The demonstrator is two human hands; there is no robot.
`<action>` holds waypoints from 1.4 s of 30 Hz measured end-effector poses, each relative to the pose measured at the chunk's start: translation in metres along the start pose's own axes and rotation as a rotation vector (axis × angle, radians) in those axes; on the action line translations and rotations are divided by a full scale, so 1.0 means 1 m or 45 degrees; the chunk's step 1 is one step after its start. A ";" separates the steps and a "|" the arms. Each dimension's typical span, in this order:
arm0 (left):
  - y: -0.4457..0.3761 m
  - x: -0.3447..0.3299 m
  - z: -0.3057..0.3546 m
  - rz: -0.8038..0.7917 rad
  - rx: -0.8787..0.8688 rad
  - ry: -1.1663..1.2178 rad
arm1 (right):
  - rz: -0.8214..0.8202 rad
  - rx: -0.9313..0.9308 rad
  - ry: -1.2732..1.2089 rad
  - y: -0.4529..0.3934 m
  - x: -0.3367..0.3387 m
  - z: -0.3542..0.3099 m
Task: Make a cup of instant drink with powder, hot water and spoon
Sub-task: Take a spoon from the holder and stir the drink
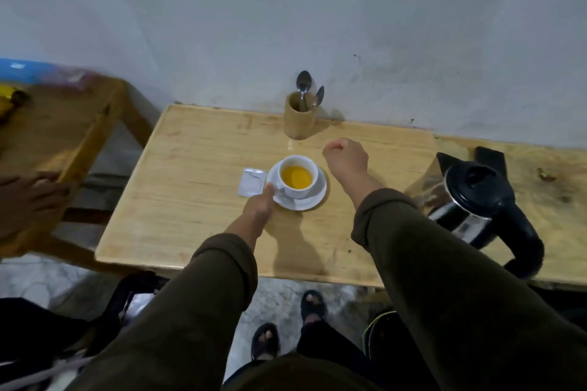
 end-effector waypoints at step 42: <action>-0.028 0.018 0.029 -0.306 0.090 -0.339 | 0.376 0.269 -0.548 -0.035 0.007 -0.112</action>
Point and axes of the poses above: each hand's wrist, its own y-axis away from the middle knuckle, its own x-axis out of the back of the hand, z = x × y, the point moved 6 cm from there along -y, towards the middle knuckle, and after that the axes turned 5 degrees about -x, right-handed, at the moved point
